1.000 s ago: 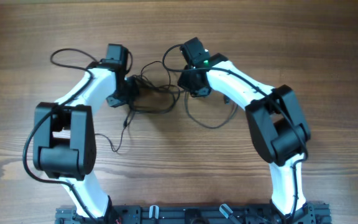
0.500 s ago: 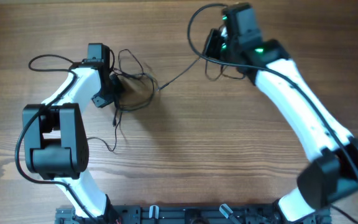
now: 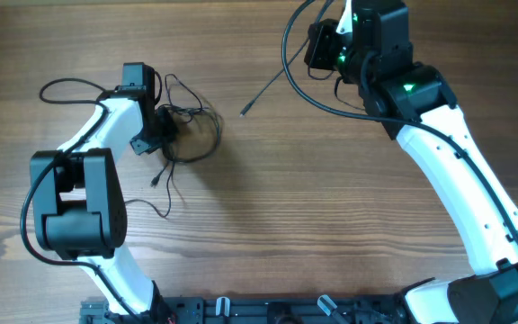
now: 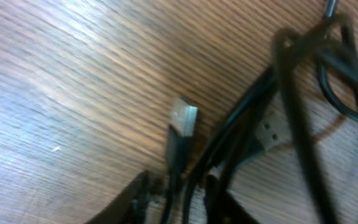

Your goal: Untangle cables

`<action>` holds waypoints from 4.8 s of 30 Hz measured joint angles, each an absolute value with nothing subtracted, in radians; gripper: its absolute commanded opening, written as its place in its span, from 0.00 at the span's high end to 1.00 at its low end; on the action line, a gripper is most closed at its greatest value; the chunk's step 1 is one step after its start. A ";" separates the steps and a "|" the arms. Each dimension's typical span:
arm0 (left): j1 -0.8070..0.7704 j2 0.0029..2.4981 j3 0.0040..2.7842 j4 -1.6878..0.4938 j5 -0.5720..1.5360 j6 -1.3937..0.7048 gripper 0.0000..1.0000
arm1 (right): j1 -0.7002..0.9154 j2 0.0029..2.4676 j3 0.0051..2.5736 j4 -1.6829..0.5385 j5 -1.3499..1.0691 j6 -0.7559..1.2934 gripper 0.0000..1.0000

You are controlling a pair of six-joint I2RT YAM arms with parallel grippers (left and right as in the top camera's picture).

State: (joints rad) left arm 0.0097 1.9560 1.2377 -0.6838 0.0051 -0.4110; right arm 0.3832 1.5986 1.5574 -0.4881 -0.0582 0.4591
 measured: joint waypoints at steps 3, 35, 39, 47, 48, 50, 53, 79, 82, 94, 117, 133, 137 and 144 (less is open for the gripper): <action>0.010 1.957 1.246 -0.693 0.068 -0.359 0.40 | 0.384 1.599 1.557 -0.505 -0.058 0.418 0.96; 0.010 1.967 1.545 -0.733 0.463 -0.301 0.00 | 0.347 1.599 1.557 -0.688 0.037 0.244 0.96; 0.010 1.967 1.545 -0.733 0.463 -0.301 0.00 | 0.286 1.599 1.557 -0.759 0.120 0.141 0.96; 0.010 1.967 1.545 -0.734 0.463 -0.301 0.00 | 0.221 1.655 1.557 -0.904 0.184 -0.012 0.94; 0.010 1.967 1.545 -0.734 0.463 -0.301 0.00 | 0.221 1.678 1.557 -0.906 0.178 -0.021 0.94; 0.010 1.967 1.545 -0.734 0.463 -0.301 0.00 | 0.222 1.718 1.557 -0.906 0.149 -0.038 0.91; 0.010 1.967 1.545 -0.733 0.463 -0.301 0.00 | 0.221 1.769 1.557 -0.906 0.083 -0.068 0.68; 0.010 1.967 1.545 -0.733 0.463 -0.301 0.00 | 0.340 1.837 1.557 -0.981 -0.168 -0.163 0.29; 0.010 1.967 1.545 -0.734 0.463 -0.301 0.00 | 0.378 1.868 1.557 -0.971 -0.173 -0.163 0.36; 0.010 1.967 1.545 -0.734 0.463 -0.301 0.00 | 0.452 2.096 1.553 -0.919 0.006 -0.097 0.29; 0.010 1.967 1.545 -0.734 0.463 -0.301 0.00 | 0.453 2.101 1.441 -0.823 0.014 -0.068 0.88; 0.010 1.967 1.545 -0.734 0.463 -0.301 0.00 | 0.453 2.097 1.456 -0.894 0.008 -0.050 0.96; 0.010 1.967 1.545 -0.734 0.463 -0.301 0.00 | 0.453 2.048 1.485 -0.904 0.019 -0.057 0.96; 0.010 1.967 1.545 -0.733 0.463 -0.301 0.00 | 0.450 1.738 1.606 -0.840 0.061 -0.151 0.96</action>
State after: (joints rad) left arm 0.0105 1.9675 1.5448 -0.7334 0.4629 -0.3008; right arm 0.4500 1.7382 1.6058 -0.8398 0.0608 -0.1509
